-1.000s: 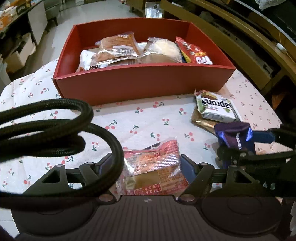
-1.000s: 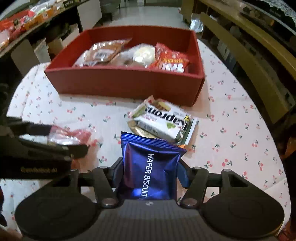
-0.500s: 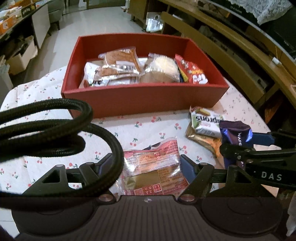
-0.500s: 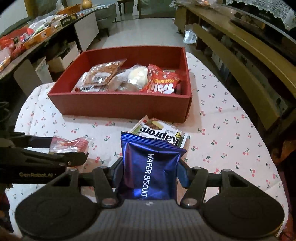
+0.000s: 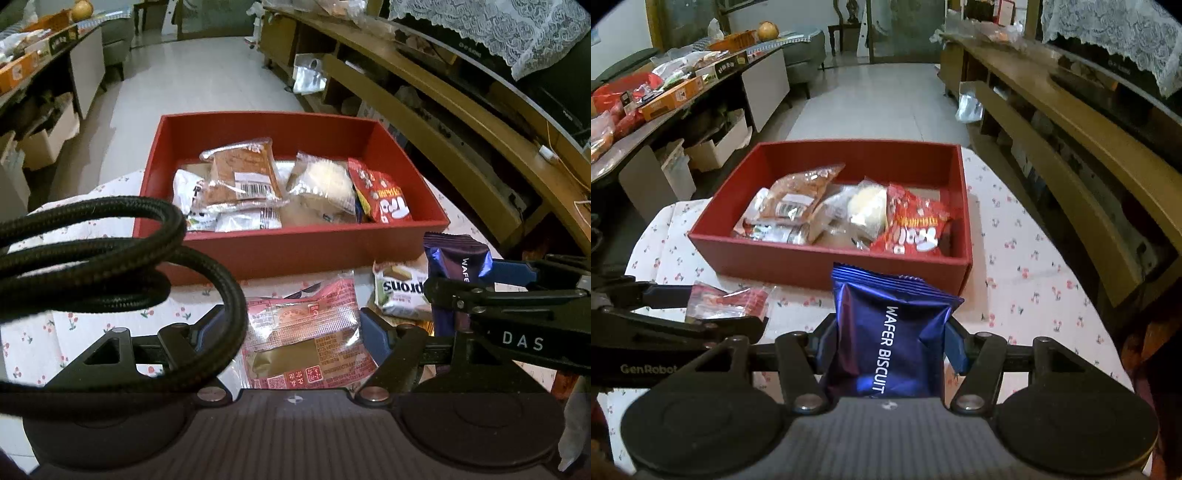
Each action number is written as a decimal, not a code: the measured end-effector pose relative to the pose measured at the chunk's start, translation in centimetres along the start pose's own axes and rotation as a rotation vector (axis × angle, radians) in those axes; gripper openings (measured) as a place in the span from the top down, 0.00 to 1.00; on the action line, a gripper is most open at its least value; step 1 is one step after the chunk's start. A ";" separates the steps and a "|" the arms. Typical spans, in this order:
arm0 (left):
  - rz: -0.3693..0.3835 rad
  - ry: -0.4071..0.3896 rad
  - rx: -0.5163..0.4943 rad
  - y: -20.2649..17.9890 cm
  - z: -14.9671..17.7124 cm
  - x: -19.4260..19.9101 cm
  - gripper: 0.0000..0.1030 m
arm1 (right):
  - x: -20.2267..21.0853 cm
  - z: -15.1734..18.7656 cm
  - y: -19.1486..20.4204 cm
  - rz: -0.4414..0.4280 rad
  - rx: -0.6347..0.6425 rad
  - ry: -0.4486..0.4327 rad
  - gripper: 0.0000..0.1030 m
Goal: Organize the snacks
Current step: 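Carry the wafer packet with the right tool while the left tool carries the pink packet to the box, then open the right tool over the box while the left tool releases the pink packet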
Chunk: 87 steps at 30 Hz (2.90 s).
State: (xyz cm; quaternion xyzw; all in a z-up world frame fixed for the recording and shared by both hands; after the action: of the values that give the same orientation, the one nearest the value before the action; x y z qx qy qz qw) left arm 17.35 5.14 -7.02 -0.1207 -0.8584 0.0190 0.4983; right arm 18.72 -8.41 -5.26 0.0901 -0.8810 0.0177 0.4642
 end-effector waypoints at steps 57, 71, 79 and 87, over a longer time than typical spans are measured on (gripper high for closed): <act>-0.167 -0.084 0.028 3.3 -9.5 -3.9 0.25 | -8.4 -11.1 -0.5 0.022 0.015 -0.016 0.16; -0.168 -0.039 0.057 4.2 -9.3 -5.1 0.18 | -10.4 -11.7 -0.5 0.046 0.047 -0.014 0.10; -0.168 -0.066 0.061 4.3 -9.7 -4.2 0.14 | -10.1 -12.0 -0.4 0.057 0.070 -0.036 0.03; -0.170 -0.084 0.051 4.1 -9.9 -3.7 0.13 | -9.0 -12.3 -0.2 0.059 0.079 -0.065 0.03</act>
State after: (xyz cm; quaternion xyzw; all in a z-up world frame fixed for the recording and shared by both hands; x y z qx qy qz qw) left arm 28.36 7.38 -5.83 -0.0339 -0.8850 0.0038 0.4644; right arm 33.73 -5.93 -5.67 0.0829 -0.8964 0.0629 0.4309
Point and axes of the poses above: each gripper's, at about its wrist camera, not at the fingertips, and x roughly against the way its jaws point, y to its left, z to its underside, the point moved 9 cm from there along -x, roughly the way its jaws point, and after that the axes turned 5 degrees about y, right-handed, at the moved point
